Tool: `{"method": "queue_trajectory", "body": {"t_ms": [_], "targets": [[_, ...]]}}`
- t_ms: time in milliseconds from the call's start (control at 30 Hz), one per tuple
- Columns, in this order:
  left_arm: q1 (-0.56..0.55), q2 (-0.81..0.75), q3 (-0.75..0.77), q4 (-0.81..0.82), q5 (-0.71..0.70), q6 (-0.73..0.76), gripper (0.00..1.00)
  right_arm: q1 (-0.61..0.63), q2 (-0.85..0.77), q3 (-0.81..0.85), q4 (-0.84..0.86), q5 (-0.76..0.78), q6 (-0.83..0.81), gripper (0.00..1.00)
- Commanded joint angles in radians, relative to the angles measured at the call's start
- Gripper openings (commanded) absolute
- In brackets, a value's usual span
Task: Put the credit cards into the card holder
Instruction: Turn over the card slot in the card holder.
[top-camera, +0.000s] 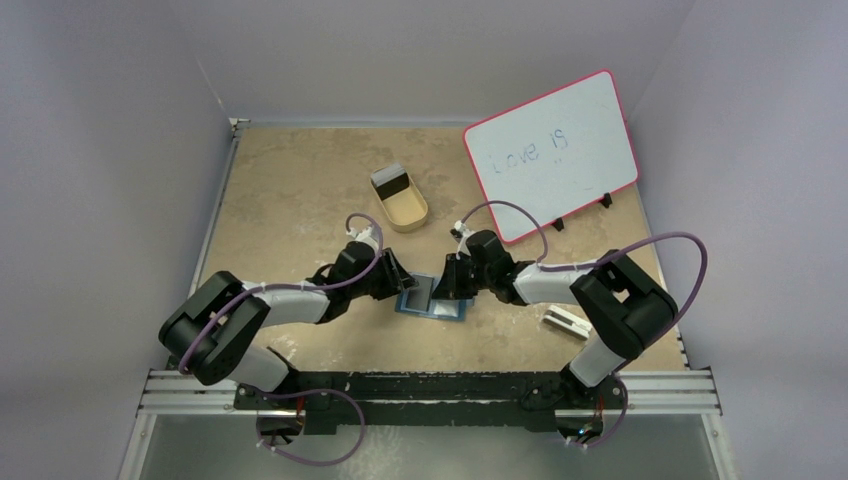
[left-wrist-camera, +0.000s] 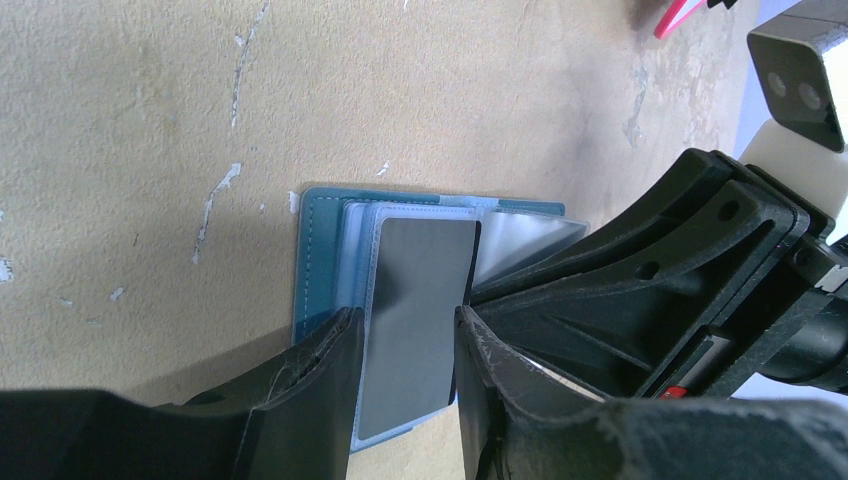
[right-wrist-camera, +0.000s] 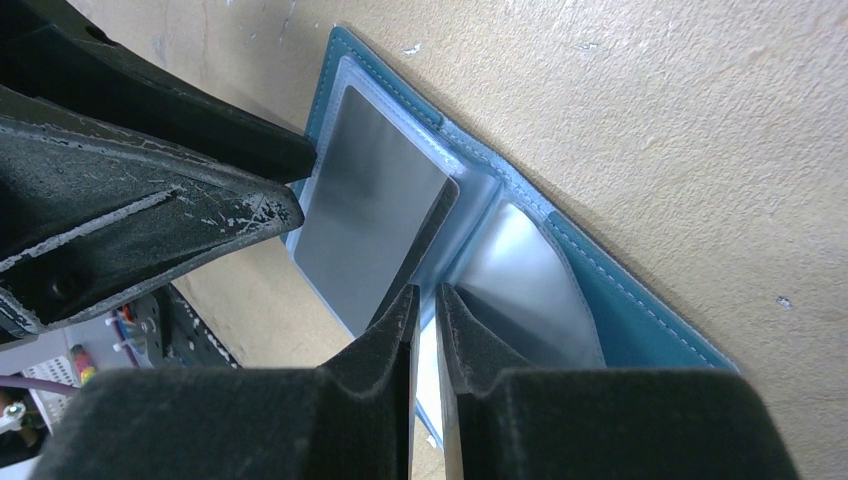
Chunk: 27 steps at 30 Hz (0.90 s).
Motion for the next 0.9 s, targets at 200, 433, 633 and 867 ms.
{"method": "queue_trajectory", "body": {"t_ms": [200,433,633,867], "targets": [[-0.034,-0.055,0.01,0.076,0.041,-0.071,0.3,0.006,0.044,-0.023,-0.032,-0.007,-0.035,0.14],[-0.061,-0.089,0.002,0.085,0.031,-0.105,0.29,0.0,0.04,-0.03,-0.03,-0.011,-0.043,0.14],[-0.078,-0.091,0.004,0.075,0.013,-0.112,0.27,-0.003,0.029,-0.029,-0.032,-0.012,-0.051,0.14],[-0.107,-0.075,0.02,0.058,-0.013,-0.114,0.25,-0.009,0.007,-0.039,-0.032,-0.007,-0.058,0.14]]}}
